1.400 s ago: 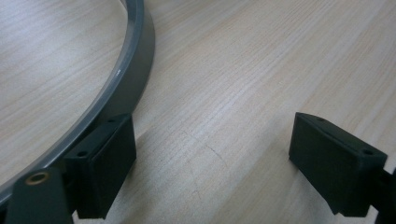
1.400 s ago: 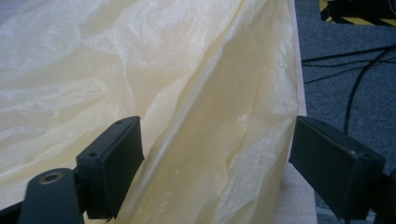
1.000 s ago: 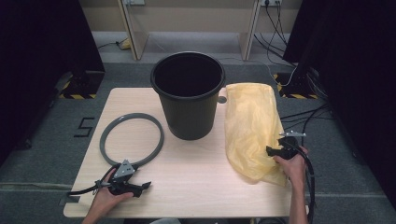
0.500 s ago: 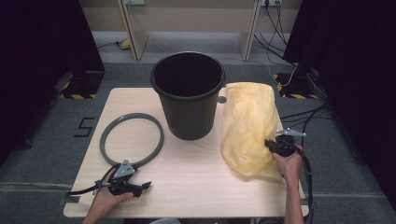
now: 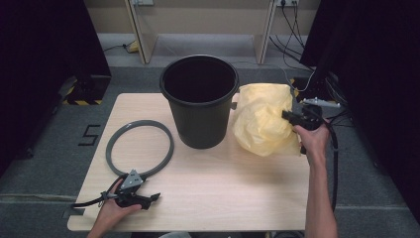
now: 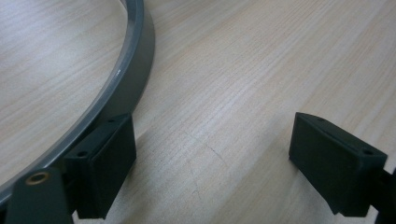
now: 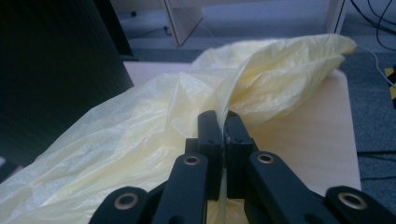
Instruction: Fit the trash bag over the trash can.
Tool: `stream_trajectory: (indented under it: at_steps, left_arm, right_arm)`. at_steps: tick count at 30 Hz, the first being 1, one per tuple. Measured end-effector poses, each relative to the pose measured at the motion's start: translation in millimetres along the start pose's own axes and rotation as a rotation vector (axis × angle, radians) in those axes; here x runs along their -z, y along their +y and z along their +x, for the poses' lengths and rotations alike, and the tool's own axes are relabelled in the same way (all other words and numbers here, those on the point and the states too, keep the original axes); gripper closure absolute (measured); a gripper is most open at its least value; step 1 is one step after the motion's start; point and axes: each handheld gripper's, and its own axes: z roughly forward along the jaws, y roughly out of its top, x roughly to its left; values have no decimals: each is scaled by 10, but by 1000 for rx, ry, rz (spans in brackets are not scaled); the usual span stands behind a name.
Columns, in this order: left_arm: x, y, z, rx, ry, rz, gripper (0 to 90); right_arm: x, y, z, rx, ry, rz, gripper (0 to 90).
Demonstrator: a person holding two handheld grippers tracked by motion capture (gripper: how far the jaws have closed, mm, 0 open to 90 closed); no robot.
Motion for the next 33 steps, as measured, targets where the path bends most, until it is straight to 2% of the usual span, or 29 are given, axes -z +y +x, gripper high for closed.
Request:
stream_trajectory:
  at_steps: [4, 8, 11, 15, 18, 24, 27, 33]
  left_arm:
    - [0, 0, 0, 0, 0, 0, 139]
    - [0, 0, 0, 0, 0, 0, 139]
    - [0, 0, 0, 0, 0, 0, 139]
    - [2, 0, 1, -2, 0, 4, 139]
    - [2, 0, 1, -2, 0, 4, 139]
    - [1, 0, 1, -2, 0, 3, 139]
    - [1, 0, 1, -2, 0, 3, 139]
    - [1, 0, 1, -2, 0, 3, 139]
  right_arm:
    - [9, 319, -7, -19, 19, -25, 892]
    - [38, 594, -24, -29, 18, -48, 892]
    - [62, 768, -3, -26, 14, -62, 892]
    - [113, 998, -36, -52, 13, -87, 893]
    - [178, 1140, -68, -89, 36, -117, 893]
    - [311, 1365, -115, -123, 11, -160, 894]
    - [324, 1444, -106, -129, 0, -169, 894]
    - [374, 1622, -7, -119, 17, -215, 894]
